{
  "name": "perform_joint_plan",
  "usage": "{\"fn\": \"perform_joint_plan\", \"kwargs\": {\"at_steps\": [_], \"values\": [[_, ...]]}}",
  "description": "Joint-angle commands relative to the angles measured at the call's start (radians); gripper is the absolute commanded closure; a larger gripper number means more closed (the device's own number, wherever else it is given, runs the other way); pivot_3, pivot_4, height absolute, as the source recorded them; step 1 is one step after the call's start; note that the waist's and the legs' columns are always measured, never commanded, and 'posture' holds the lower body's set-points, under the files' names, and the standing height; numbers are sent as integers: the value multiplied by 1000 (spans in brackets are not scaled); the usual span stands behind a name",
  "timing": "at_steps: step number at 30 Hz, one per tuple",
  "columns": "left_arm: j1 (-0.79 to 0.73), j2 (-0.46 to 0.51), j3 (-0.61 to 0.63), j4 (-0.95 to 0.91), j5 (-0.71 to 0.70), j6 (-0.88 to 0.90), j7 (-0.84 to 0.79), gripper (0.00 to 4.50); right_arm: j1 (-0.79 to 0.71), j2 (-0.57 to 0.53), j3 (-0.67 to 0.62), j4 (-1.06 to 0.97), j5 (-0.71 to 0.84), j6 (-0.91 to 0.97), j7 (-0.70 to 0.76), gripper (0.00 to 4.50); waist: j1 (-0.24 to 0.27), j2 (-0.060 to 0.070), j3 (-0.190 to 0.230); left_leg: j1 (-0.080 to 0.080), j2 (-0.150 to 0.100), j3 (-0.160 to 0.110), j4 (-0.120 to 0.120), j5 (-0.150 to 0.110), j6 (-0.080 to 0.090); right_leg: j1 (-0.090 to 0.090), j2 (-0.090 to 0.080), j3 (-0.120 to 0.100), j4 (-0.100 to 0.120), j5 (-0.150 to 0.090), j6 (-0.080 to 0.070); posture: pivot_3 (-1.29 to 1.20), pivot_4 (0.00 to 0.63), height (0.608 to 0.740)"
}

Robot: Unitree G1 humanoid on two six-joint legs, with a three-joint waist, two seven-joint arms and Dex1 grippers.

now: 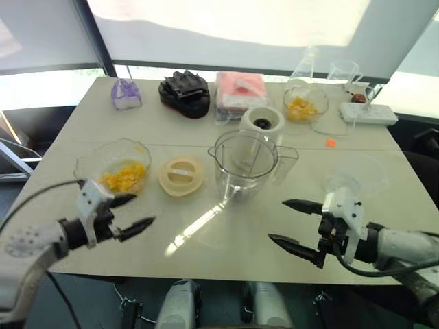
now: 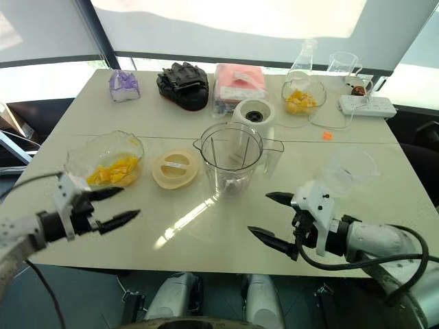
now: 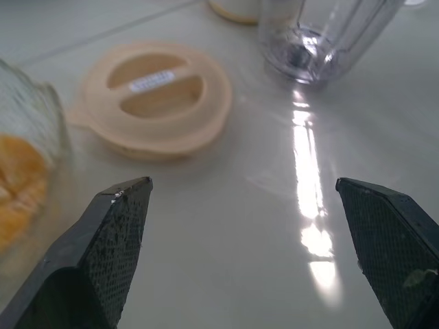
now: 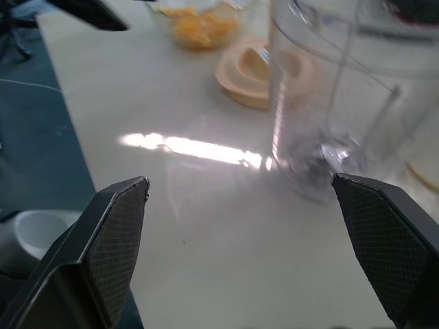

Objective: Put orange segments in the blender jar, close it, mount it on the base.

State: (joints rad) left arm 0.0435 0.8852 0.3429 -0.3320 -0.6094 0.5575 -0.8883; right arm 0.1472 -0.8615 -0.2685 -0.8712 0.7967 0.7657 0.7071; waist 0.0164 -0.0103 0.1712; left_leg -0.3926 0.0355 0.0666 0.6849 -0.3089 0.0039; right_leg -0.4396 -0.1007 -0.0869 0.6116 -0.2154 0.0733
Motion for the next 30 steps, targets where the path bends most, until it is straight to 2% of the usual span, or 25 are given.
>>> {"fn": "perform_joint_plan", "kwargs": {"at_steps": [1,3,6,7,9,12,17,23,30], "values": [[-194,102,28,173,14,-3,-47,34,-49,-37,-7,-54,82,57,-37,12,0,0,1,0,0,0,0,0,0,0,0,0,0,0,0,0,150,740],[-295,154,-10,317,73,-46,-82,34,-75,-52,-3,-67,111,80,-59,12,-3,0,2,-3,-2,2,0,0,0,2,0,0,-1,2,-4,0,150,740],[-384,193,-92,497,175,-141,-142,34,-107,-62,4,-70,143,102,-90,12,-9,0,1,-3,-3,8,-3,-1,2,0,0,4,-1,2,-2,0,150,740],[-449,197,-157,618,251,-195,-155,34,-120,-66,8,-72,150,108,-100,12,-7,0,2,-2,-3,10,-3,-1,2,0,0,4,0,2,-1,0,150,740],[-592,169,-267,844,347,-215,-197,34,-141,-70,20,-79,155,113,-120,12,-2,-2,2,-3,-4,12,-3,-1,2,0,1,4,0,3,2,0,150,740],[-716,126,-368,1001,400,-208,-324,34,-136,-57,40,-83,140,106,-145,12,4,-6,2,-3,-3,10,-3,-1,2,0,3,3,0,2,1,0,150,740],[-911,18,-446,1279,524,-290,-295,34,-84,-14,90,-95,86,73,-191,12,19,-16,1,-6,-3,10,0,-1,2,0,3,3,0,3,2,0,150,740],[-1037,-76,-464,1477,609,-374,-235,34,-62,40,142,-118,50,60,-256,12,21,-17,1,-6,-3,10,1,-1,3,0,3,3,1,4,3,0,150,740],[-1079,-141,-476,1567,679,-422,-190,34,-82,71,178,-125,36,68,-309,12,21,-17,1,-5,-3,10,1,-1,3,0,3,3,2,4,3,0,150,740]]}}
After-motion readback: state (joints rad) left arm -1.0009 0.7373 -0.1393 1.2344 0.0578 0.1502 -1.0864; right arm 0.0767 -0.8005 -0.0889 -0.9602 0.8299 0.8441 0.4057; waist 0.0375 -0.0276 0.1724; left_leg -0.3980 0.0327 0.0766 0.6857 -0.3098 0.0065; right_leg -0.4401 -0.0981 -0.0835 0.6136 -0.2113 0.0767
